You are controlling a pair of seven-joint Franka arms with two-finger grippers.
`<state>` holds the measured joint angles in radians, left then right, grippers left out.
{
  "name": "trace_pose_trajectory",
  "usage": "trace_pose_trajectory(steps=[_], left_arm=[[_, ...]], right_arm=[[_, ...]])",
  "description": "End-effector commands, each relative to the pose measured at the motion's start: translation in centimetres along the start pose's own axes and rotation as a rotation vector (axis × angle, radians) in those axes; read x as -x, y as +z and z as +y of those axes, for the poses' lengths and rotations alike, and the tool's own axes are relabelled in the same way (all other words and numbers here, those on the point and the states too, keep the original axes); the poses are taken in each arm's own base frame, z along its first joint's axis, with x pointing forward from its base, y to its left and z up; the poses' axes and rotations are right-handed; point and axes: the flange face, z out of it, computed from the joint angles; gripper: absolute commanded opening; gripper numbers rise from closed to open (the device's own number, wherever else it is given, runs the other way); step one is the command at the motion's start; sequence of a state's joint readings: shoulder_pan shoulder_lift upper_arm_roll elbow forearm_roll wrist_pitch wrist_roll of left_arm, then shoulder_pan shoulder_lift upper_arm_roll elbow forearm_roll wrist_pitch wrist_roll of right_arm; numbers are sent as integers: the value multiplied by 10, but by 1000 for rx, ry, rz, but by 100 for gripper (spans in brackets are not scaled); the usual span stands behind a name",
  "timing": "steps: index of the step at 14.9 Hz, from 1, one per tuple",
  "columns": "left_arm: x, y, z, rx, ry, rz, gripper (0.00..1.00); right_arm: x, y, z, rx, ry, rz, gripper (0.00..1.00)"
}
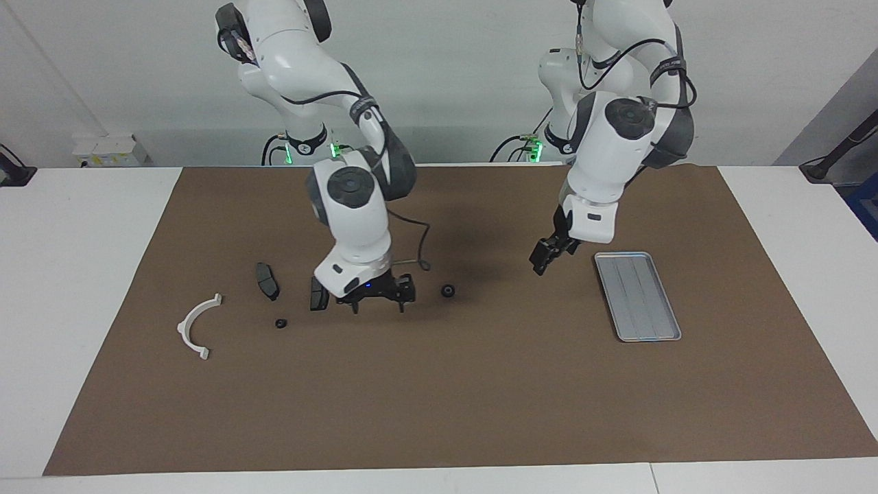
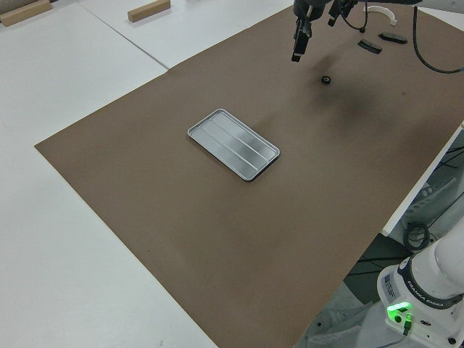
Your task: Pick bearing gear from pile to tray
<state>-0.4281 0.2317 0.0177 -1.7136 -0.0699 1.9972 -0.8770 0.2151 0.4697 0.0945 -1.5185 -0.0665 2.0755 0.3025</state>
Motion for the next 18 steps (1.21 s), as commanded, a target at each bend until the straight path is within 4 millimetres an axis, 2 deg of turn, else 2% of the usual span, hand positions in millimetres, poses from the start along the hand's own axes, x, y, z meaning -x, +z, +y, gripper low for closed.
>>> trace_pose_trajectory(steps=[1, 3, 4, 6, 8, 9, 11, 13, 18], left_arm=[[12, 42, 53, -72, 53, -14, 100], [24, 79, 78, -100, 70, -24, 100], [27, 91, 83, -111, 80, -23, 100], [41, 106, 99, -101, 110, -18, 100], [71, 124, 130, -110, 129, -34, 100], [75, 130, 128, -112, 119, -51, 100], [79, 136, 137, -46, 110, -31, 100], [91, 155, 141, -68, 128, -42, 100], [100, 162, 136, -97, 113, -61, 100]], right_arm=[[-14, -5, 76, 1, -97, -2, 100], [-20, -2, 122, 8, -149, 7, 100], [-19, 3, 138, 16, -150, -3, 100], [-10, 17, 154, 20, -137, -39, 100], [-2, 30, 169, 18, -150, -67, 100], [1, 38, 171, 17, -154, -79, 100], [9, 49, 170, 16, -156, -82, 100], [14, 58, 170, 15, -158, -82, 100], [27, 81, 171, 12, -172, -88, 100]])
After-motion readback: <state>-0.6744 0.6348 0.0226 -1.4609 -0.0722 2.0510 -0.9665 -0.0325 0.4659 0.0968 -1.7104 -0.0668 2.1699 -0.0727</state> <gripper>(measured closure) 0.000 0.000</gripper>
